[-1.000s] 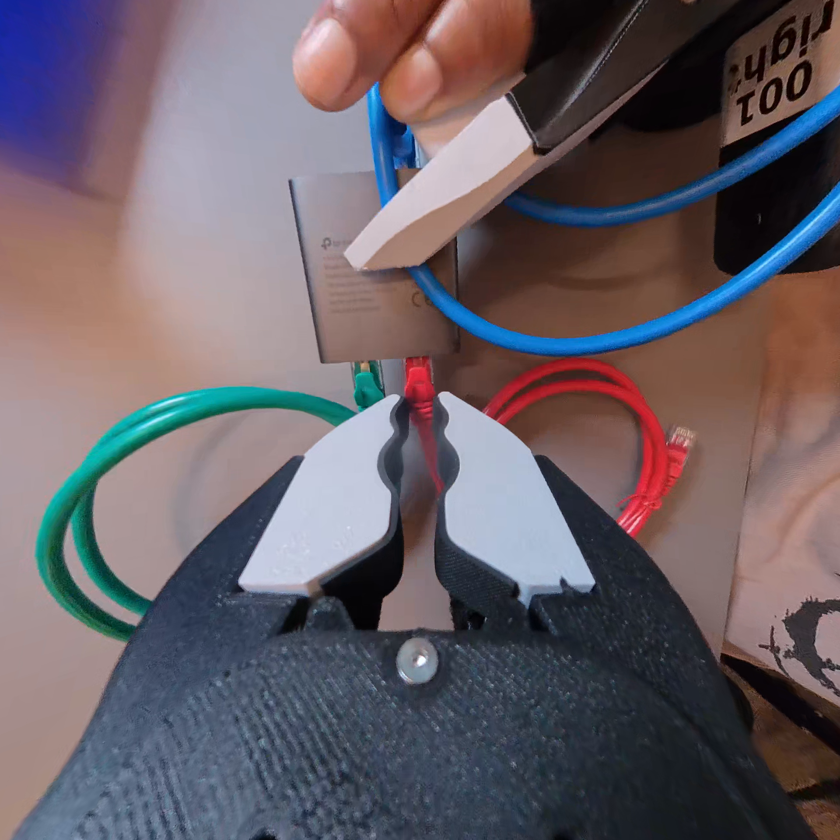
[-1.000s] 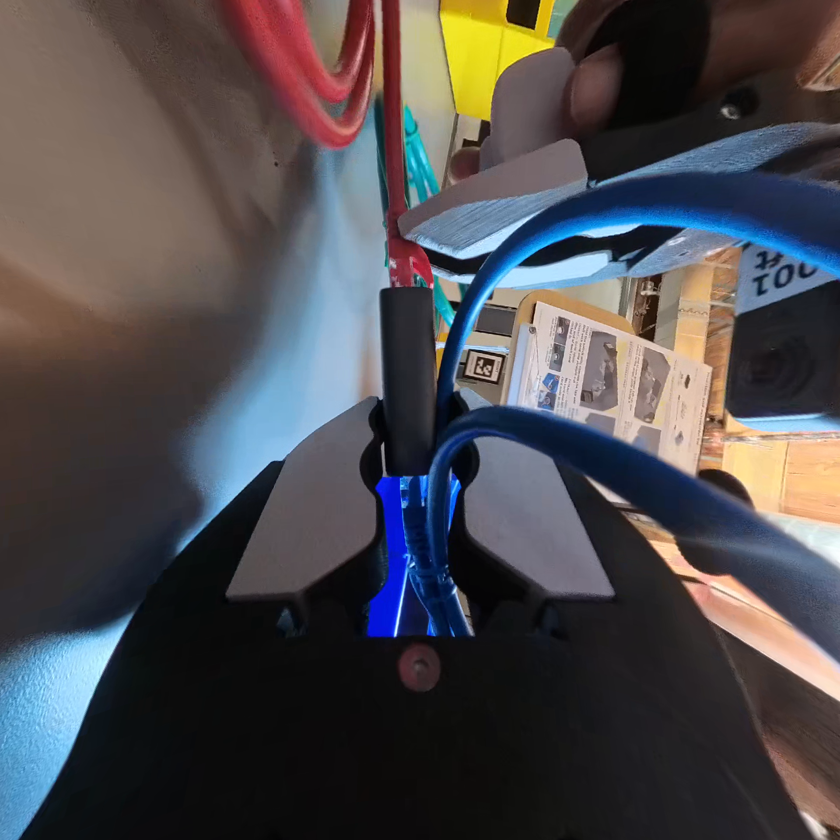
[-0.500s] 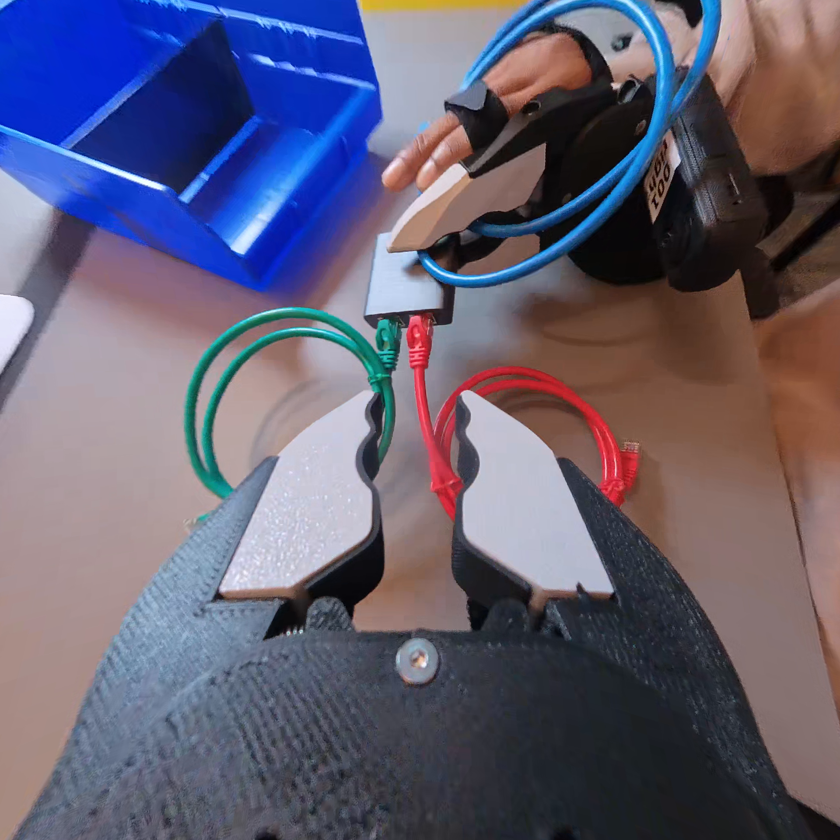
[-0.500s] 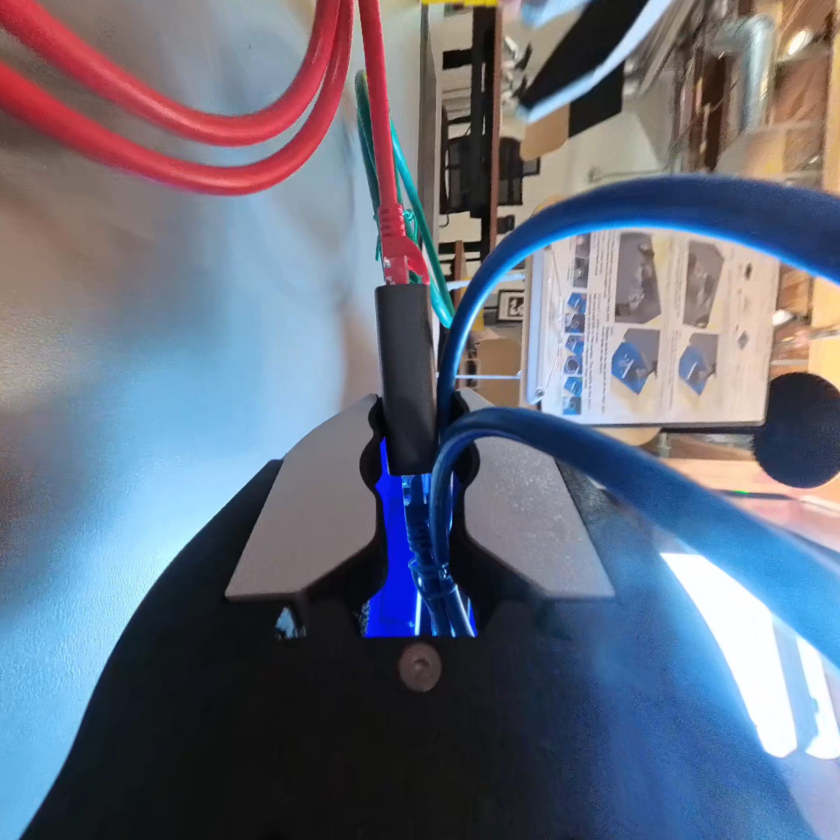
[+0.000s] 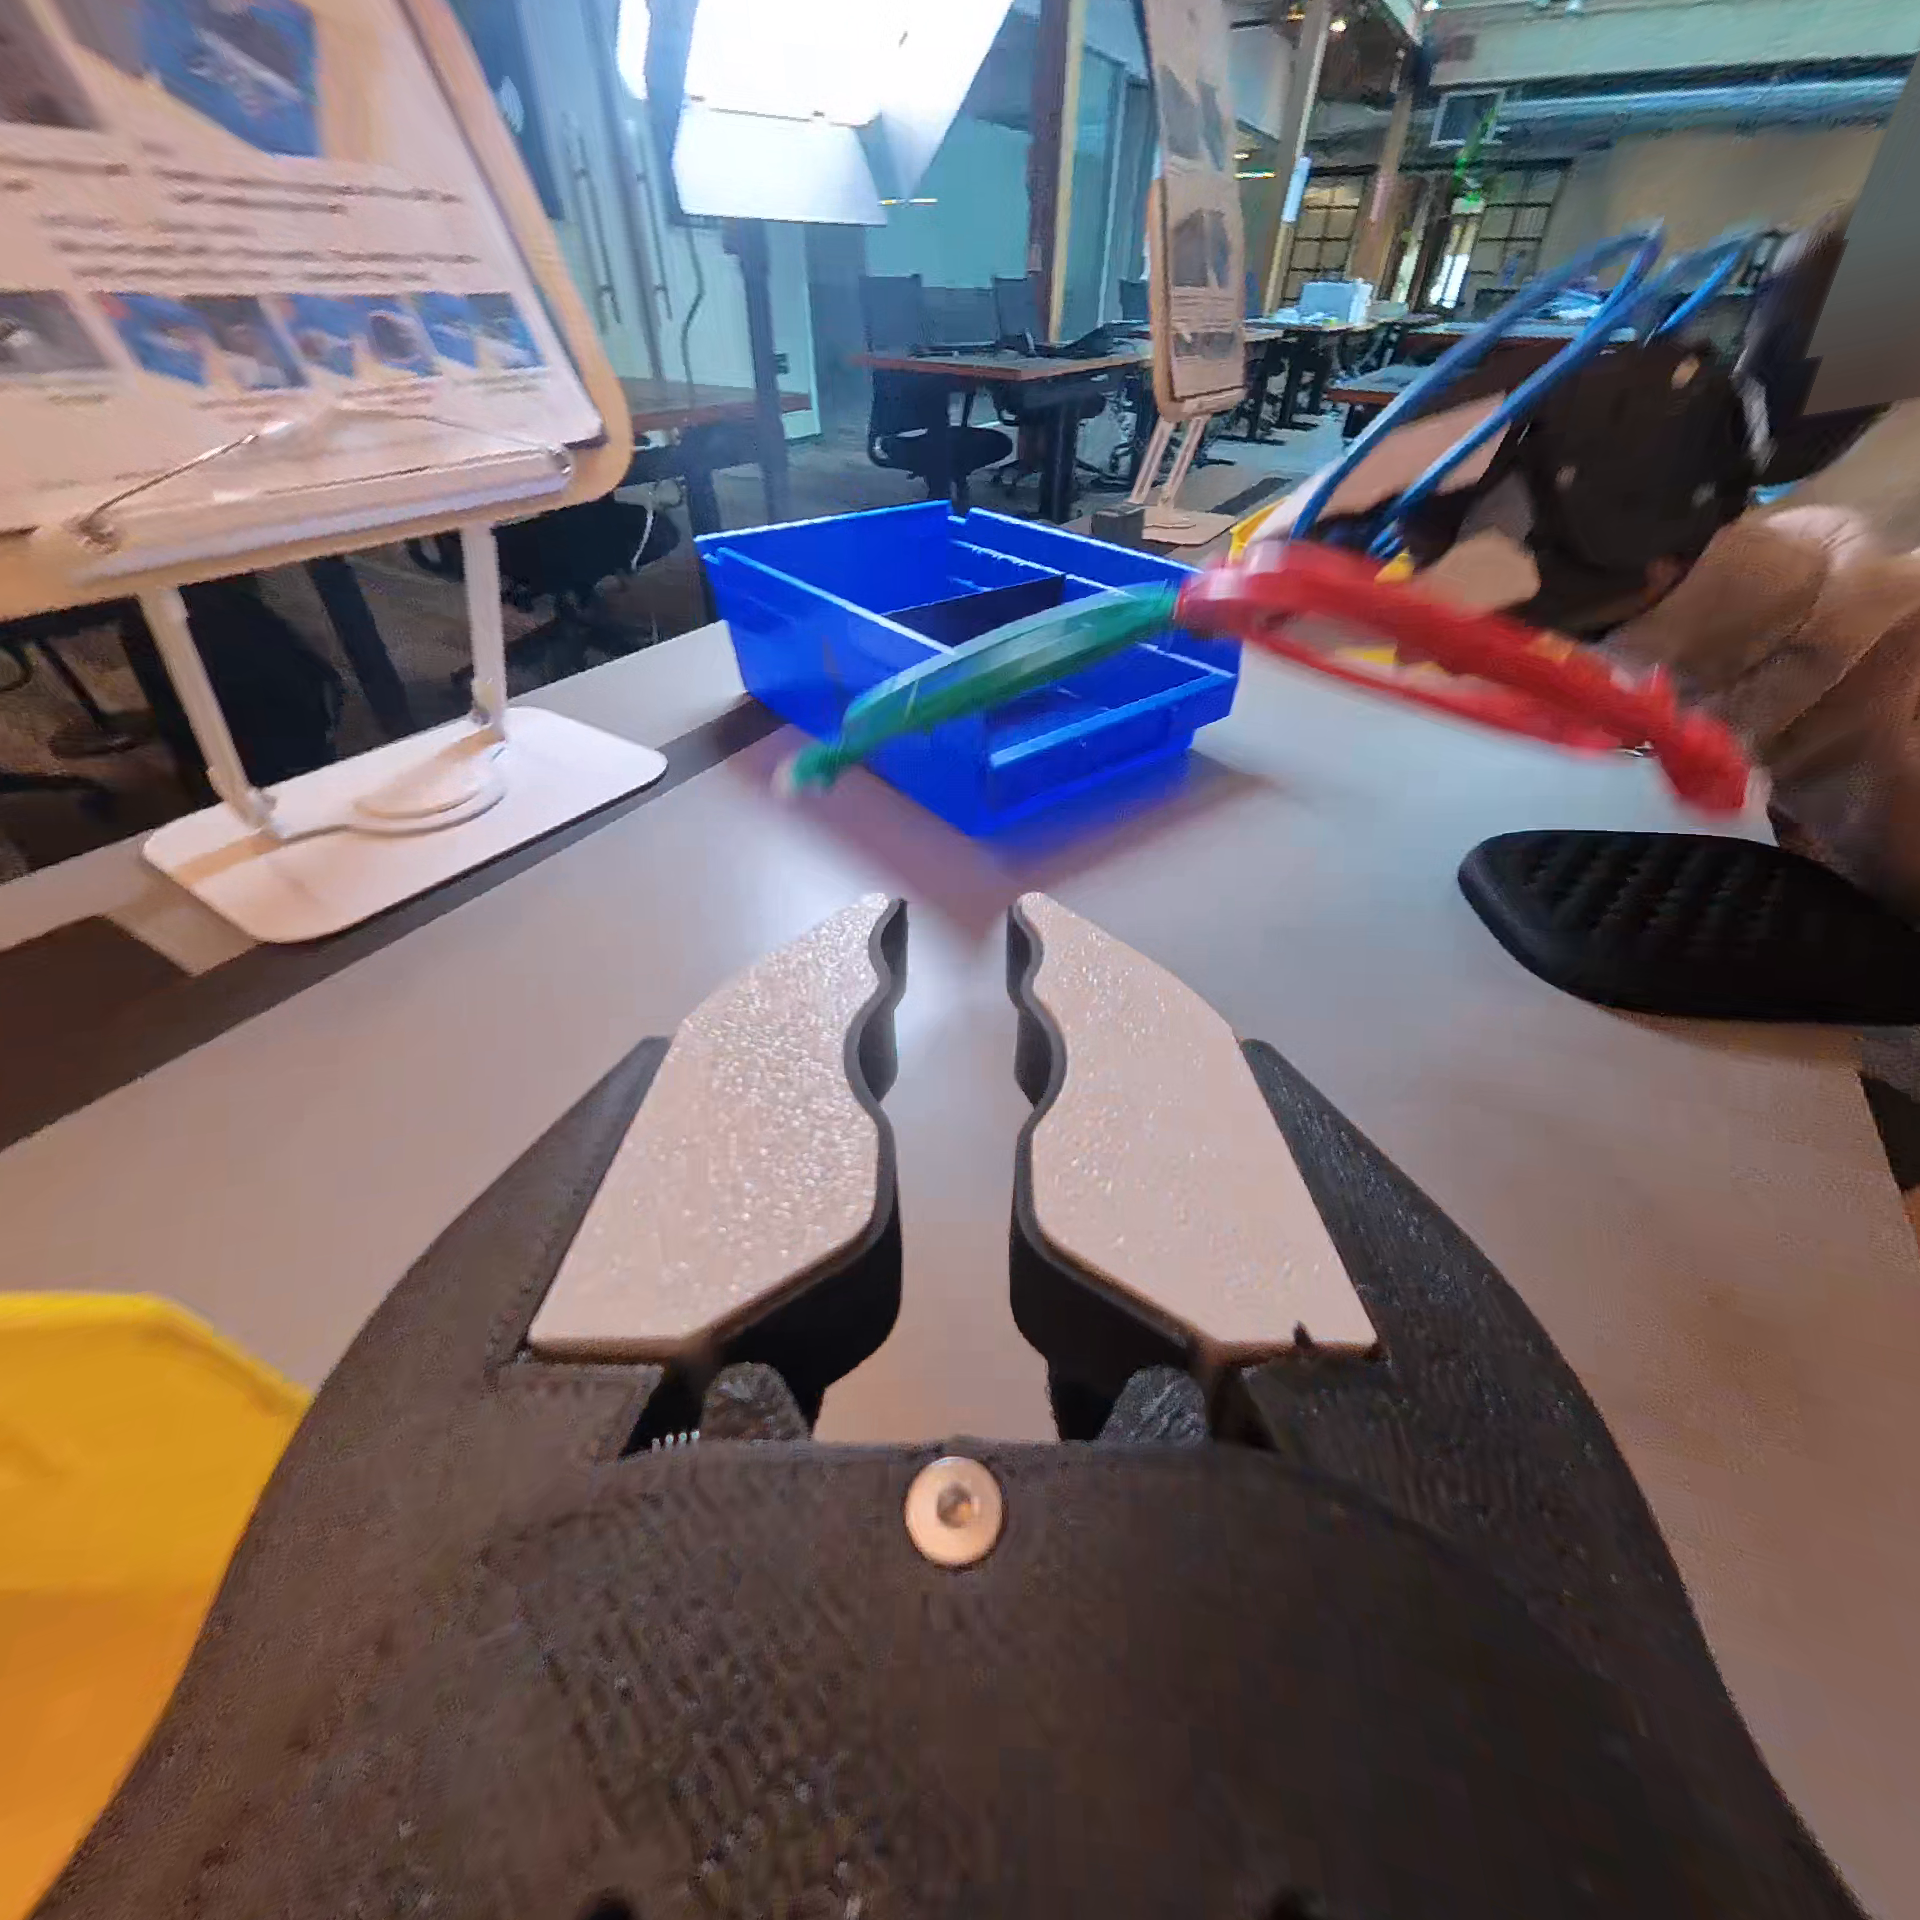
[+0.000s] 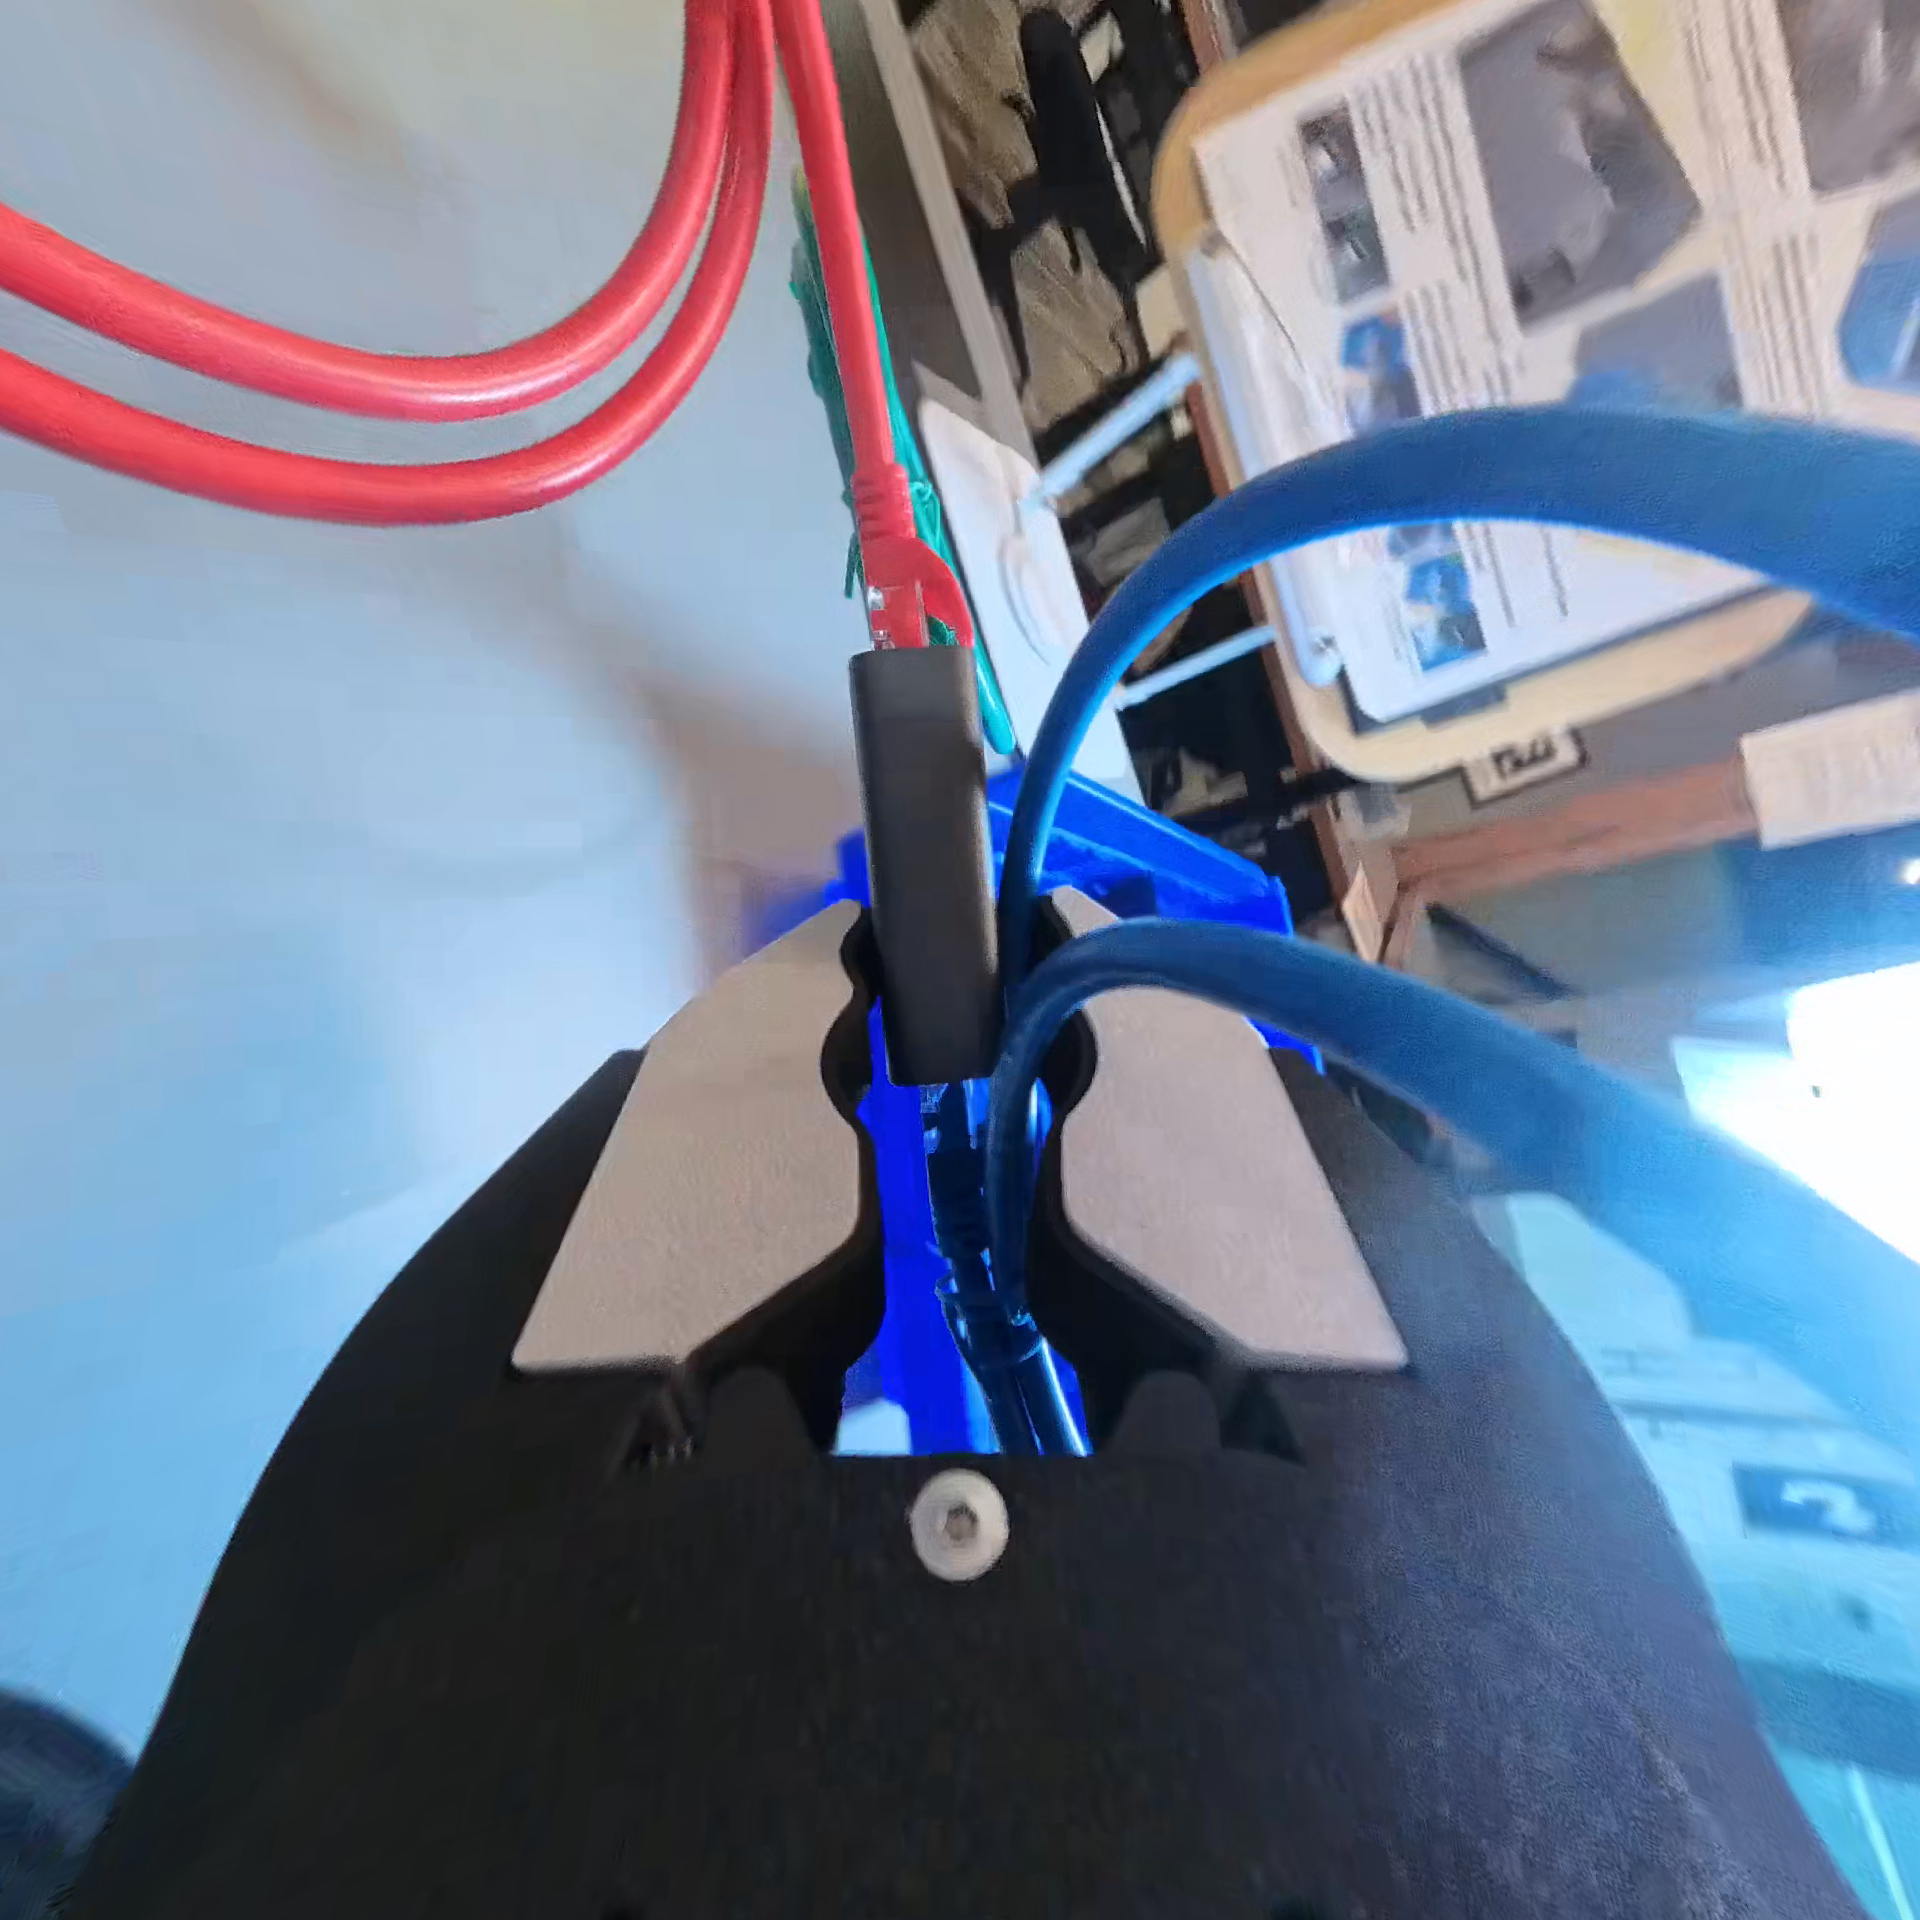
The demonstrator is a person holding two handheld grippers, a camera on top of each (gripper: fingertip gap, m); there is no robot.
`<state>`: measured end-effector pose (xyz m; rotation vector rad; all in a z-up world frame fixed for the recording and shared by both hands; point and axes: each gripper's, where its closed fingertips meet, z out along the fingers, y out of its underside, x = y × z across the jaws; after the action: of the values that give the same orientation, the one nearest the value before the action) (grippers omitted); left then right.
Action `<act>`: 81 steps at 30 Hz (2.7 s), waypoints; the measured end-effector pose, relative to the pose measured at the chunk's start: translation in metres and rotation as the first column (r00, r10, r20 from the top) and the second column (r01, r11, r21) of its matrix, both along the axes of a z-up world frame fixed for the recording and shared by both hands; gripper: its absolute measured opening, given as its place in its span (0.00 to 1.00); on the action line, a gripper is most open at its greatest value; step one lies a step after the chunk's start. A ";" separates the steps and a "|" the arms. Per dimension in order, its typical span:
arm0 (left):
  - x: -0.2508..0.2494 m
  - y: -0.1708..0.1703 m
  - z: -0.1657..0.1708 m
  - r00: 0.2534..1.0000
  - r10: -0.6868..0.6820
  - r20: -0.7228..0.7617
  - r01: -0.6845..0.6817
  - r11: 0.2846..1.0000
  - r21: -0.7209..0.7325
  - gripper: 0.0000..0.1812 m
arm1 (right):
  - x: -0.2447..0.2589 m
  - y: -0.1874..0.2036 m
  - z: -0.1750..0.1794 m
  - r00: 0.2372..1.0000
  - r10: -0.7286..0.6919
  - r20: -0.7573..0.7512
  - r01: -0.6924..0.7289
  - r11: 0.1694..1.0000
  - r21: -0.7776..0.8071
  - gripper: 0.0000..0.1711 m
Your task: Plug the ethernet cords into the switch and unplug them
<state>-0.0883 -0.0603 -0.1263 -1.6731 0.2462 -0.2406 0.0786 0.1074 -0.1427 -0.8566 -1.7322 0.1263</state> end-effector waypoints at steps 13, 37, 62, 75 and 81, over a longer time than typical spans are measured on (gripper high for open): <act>0.020 0.009 -0.082 0.968 -0.095 -0.233 0.050 0.980 -0.193 0.10 | 0.027 0.234 0.122 0.564 -0.609 0.558 0.565 0.777 0.277 0.16; 0.042 0.000 -0.123 0.926 -0.231 -0.300 0.126 0.935 -0.331 0.10 | -0.055 0.290 -0.034 0.005 -0.588 0.809 0.132 0.802 0.583 0.19; 0.043 -0.001 -0.129 0.908 -0.238 -0.345 0.108 0.929 -0.355 0.10 | -0.010 0.111 -0.047 0.871 -0.272 0.409 0.363 0.917 -0.164 0.29; 0.041 0.002 -0.134 0.896 -0.221 -0.384 0.070 0.926 -0.370 0.10 | -0.002 0.133 -0.023 0.811 -0.576 -0.102 0.363 0.633 -0.683 0.23; 0.043 0.000 -0.131 0.905 -0.228 -0.360 0.091 0.929 -0.358 0.10 | -0.020 0.155 -0.016 0.721 -0.671 -0.175 0.349 0.570 -0.744 0.24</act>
<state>-0.0452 -0.0602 -0.2572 -2.0362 0.6855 -0.0630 0.0587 0.2620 -0.1585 -1.7153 -0.8938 0.5278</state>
